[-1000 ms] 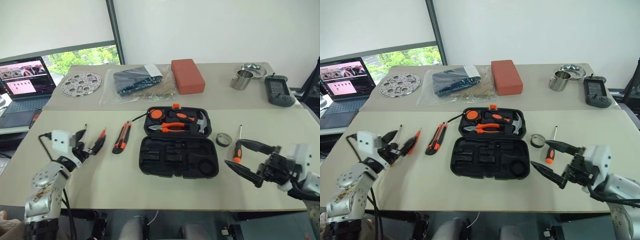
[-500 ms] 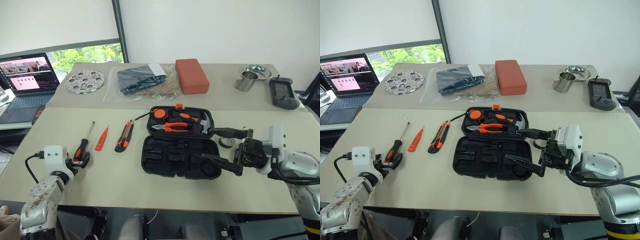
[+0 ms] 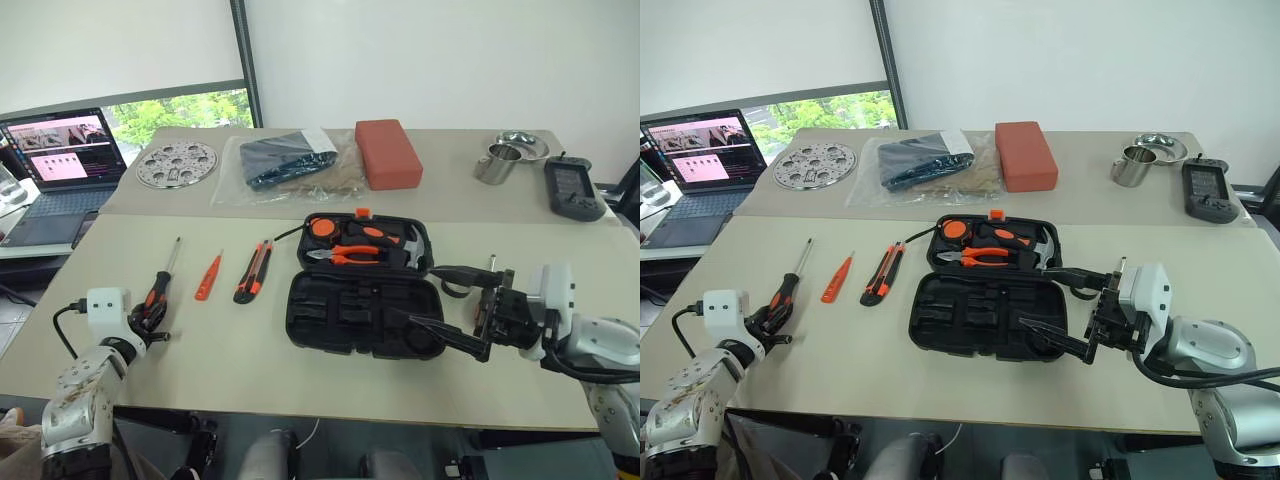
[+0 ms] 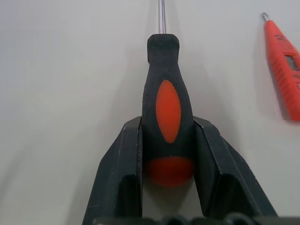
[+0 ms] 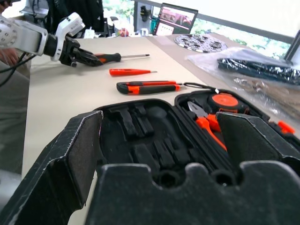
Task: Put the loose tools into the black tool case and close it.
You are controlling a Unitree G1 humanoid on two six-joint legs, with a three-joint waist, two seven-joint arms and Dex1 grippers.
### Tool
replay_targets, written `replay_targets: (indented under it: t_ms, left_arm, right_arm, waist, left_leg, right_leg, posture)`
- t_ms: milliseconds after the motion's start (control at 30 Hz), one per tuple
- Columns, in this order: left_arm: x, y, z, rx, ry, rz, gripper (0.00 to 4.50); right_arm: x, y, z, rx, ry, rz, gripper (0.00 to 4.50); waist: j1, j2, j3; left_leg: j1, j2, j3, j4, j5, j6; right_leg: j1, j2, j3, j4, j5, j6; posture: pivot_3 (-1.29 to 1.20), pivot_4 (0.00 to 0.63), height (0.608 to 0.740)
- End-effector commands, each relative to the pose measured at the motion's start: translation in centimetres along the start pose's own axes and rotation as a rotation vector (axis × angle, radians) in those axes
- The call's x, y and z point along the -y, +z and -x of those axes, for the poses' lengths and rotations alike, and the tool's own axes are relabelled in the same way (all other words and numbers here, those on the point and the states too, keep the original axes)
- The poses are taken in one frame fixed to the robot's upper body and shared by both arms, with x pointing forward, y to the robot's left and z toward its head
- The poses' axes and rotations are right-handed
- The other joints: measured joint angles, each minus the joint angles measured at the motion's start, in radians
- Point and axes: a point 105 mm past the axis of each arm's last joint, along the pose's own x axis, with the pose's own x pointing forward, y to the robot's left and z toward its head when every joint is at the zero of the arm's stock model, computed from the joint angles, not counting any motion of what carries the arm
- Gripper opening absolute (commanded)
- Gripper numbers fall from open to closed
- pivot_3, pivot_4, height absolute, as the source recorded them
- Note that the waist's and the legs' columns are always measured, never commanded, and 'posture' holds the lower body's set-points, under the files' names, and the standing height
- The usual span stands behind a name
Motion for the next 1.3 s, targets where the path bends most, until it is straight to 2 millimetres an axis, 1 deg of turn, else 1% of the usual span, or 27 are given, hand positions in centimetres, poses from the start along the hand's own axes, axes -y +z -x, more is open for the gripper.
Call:
replay_targets:
  t_ms: [33, 100, 133, 200, 267, 300, 367, 500, 567, 667, 767, 867, 1000, 1133, 1300]
  left_arm:
    - [2.5, 7.6, -0.2, 0.226, -0.234, -0.125, 0.93]
    - [4.6, 9.0, -0.4, 0.241, -0.394, -0.203, 0.93]
    - [5.6, 9.3, -0.5, 0.235, -0.469, -0.244, 0.93]
    - [8.0, 9.1, -0.5, 0.184, -0.671, -0.367, 0.93]
    - [9.9, 8.7, -0.6, 0.125, -0.865, -0.490, 0.93]
    - [10.7, 8.5, -1.0, 0.099, -0.935, -0.529, 0.93]
    - [11.8, 8.3, -2.0, 0.064, -1.036, -0.591, 0.93]
    - [14.6, 7.6, -4.2, 0.017, -1.199, -0.781, 0.93]
    - [15.9, 7.7, -5.5, 0.023, -1.221, -0.821, 0.93]
    - [18.1, 7.3, -6.3, 0.030, -1.298, -0.856, 0.93]
    - [19.0, 6.4, -6.6, -0.007, -1.356, -0.893, 0.93]
    - [19.8, 6.0, -6.6, -0.028, -1.406, -0.900, 0.93]
    - [20.5, 5.7, -7.6, -0.047, -1.366, -0.928, 0.93]
    - [20.5, 5.2, -8.0, -0.084, -1.344, -0.924, 0.93]
    - [19.6, 4.2, -8.2, -0.133, -1.318, -0.937, 0.93]
  right_arm:
    - [1.5, 1.2, 1.4, 0.033, -0.095, 0.049, 4.50]
    - [1.9, 0.9, 2.0, 0.018, -0.124, 0.050, 4.50]
    - [2.1, 0.8, 2.3, 0.012, -0.138, 0.047, 4.50]
    - [2.4, 0.3, 3.0, -0.015, -0.161, 0.051, 4.50]
    - [2.7, -0.1, 3.8, -0.033, -0.184, 0.051, 4.50]
    - [2.8, -0.2, 4.0, -0.038, -0.188, 0.052, 4.50]
    - [2.8, -0.4, 4.2, -0.043, -0.191, 0.053, 4.50]
    - [2.5, -0.7, 4.4, -0.045, -0.196, 0.052, 4.50]
    - [2.4, -1.1, 4.7, -0.061, -0.209, 0.050, 4.50]
    - [2.1, -1.9, 5.3, -0.100, -0.235, 0.036, 4.50]
    - [1.8, -2.0, 5.9, -0.115, -0.259, 0.041, 4.50]
    - [1.6, -2.0, 6.2, -0.117, -0.280, 0.043, 4.50]
    - [1.2, -2.2, 6.4, -0.132, -0.293, 0.042, 4.50]
    - [1.1, -2.3, 6.5, -0.136, -0.298, 0.040, 4.50]
    - [0.9, -2.5, 6.5, -0.140, -0.298, 0.034, 4.50]
  waist:
    - [0.000, -0.005, 0.001]
    - [-0.002, -0.006, 0.001]
    - [-0.002, -0.005, 0.000]
    - [-0.002, -0.001, -0.002]
    - [-0.001, 0.001, -0.002]
    - [-0.001, 0.002, -0.002]
    - [-0.001, 0.002, -0.002]
    - [-0.003, 0.001, -0.001]
    - [-0.001, 0.001, -0.002]
    - [-0.002, 0.001, -0.001]
    - [-0.004, 0.000, -0.001]
    - [-0.007, -0.001, 0.000]
    - [-0.006, -0.003, 0.001]
    - [-0.006, -0.003, 0.001]
    - [-0.008, -0.003, 0.001]
  left_leg:
    - [-0.001, 0.000, -0.001, 0.000, 0.001, -0.001]
    - [-0.002, 0.001, -0.001, 0.000, 0.001, -0.002]
    - [-0.001, 0.000, -0.001, -0.001, 0.001, -0.002]
    - [-0.001, -0.001, 0.001, -0.002, 0.002, 0.000]
    - [0.000, -0.001, 0.003, -0.003, 0.002, 0.001]
    - [0.000, -0.001, 0.004, -0.003, 0.002, 0.001]
    - [0.000, -0.001, 0.005, -0.002, 0.002, 0.000]
    - [-0.004, 0.001, 0.005, 0.000, 0.003, 0.000]
    - [-0.008, 0.000, 0.005, 0.001, 0.004, 0.000]
    - [-0.011, 0.000, 0.005, 0.003, 0.004, 0.000]
    - [-0.011, 0.000, 0.006, 0.004, 0.004, 0.000]
    - [-0.011, 0.000, 0.006, 0.004, 0.004, 0.000]
    - [-0.011, 0.000, 0.006, 0.004, 0.004, 0.000]
    - [-0.011, 0.000, 0.005, 0.005, 0.004, 0.000]
    - [-0.011, 0.000, 0.005, 0.005, 0.004, 0.000]
  right_leg:
    - [0.000, 0.000, 0.000, 0.000, 0.000, 0.000]
    - [-0.001, 0.002, -0.002, -0.001, 0.000, -0.001]
    - [-0.001, 0.002, -0.002, -0.001, 0.000, -0.001]
    - [-0.001, 0.002, -0.002, -0.002, 0.000, -0.001]
    - [-0.001, 0.003, -0.001, -0.002, 0.000, 0.000]
    - [-0.001, 0.004, -0.001, -0.002, 0.000, 0.000]
    - [-0.001, 0.008, -0.001, -0.002, 0.000, 0.000]
    - [-0.006, 0.015, 0.001, -0.001, 0.000, -0.001]
    - [-0.011, 0.016, 0.003, 0.001, 0.000, -0.001]
    - [-0.015, 0.018, 0.005, 0.003, 0.000, -0.001]
    - [-0.015, 0.018, 0.005, 0.004, 0.000, -0.001]
    - [-0.015, 0.019, 0.007, 0.004, 0.000, -0.001]
    - [-0.015, 0.019, 0.007, 0.005, 0.000, -0.001]
    - [-0.015, 0.019, 0.008, 0.005, 0.000, -0.001]
    - [-0.015, 0.019, 0.008, 0.006, 0.000, -0.001]
  posture:
    - [0.00, 0.150, 0.740]
    - [0.00, 0.150, 0.740]
    - [0.00, 0.150, 0.740]
    - [0.00, 0.150, 0.740]
    - [0.00, 0.150, 0.740]
    - [0.00, 0.150, 0.740]
    - [0.00, 0.150, 0.740]
    - [0.00, 0.150, 0.740]
    - [0.00, 0.150, 0.740]
    - [0.00, 0.150, 0.740]
    - [0.00, 0.150, 0.740]
    - [0.00, 0.150, 0.740]
    - [0.00, 0.150, 0.740]
    - [0.00, 0.150, 0.740]
    - [0.00, 0.150, 0.740]
